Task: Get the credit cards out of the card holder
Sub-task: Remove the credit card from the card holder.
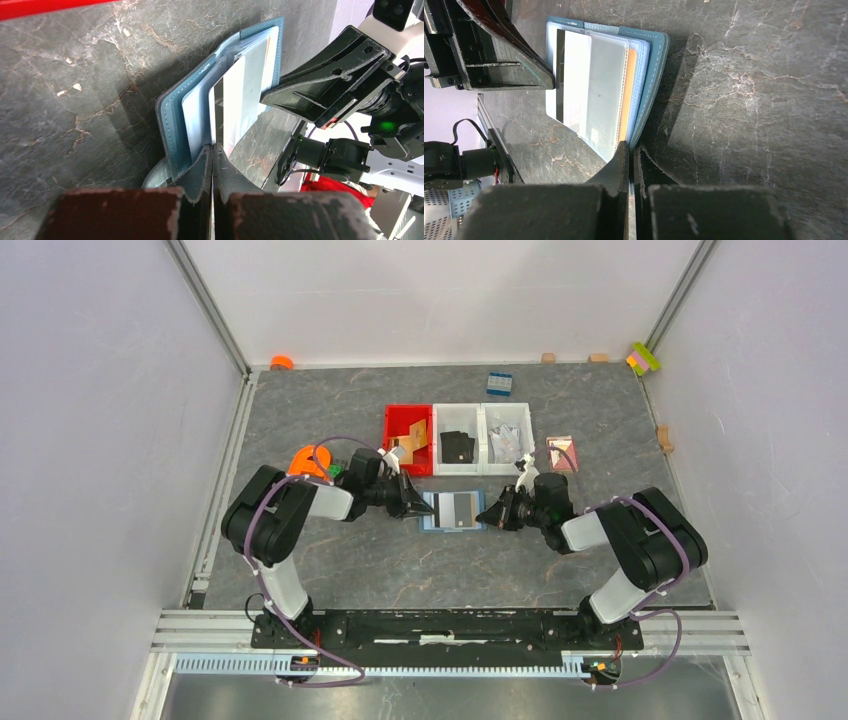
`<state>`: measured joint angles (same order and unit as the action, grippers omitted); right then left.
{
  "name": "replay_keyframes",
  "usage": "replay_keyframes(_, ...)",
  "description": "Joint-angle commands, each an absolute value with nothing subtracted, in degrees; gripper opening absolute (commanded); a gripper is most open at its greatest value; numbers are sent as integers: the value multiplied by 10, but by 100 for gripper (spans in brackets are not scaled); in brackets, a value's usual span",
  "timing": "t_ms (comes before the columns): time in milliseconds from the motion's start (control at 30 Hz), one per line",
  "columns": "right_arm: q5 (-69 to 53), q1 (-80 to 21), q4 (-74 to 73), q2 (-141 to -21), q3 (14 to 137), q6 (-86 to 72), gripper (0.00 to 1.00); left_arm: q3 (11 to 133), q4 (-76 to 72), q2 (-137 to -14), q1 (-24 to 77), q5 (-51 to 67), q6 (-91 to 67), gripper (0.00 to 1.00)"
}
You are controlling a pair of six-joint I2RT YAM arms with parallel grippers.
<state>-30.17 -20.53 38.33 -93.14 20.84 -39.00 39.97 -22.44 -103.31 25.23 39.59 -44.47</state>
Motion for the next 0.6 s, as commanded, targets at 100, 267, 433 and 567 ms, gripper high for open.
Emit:
replay_keyframes(100, -290, -202, 387, -920, 200, -381, 0, 394, -282, -1031, 250, 428, -461, 9)
replay_keyframes(267, -289, -207, 386, -921, 201, -380, 0, 389, -337, -1050, 251, 451, -495, 27)
replay_keyframes(433, -296, -211, 392, -926, 203, -384, 0, 393, -351, -1063, 257, 459, -506, 34)
replay_keyframes(567, -298, -214, 391, -927, 205, -384, 0, 404, -352, -1078, 271, 467, -508, 36)
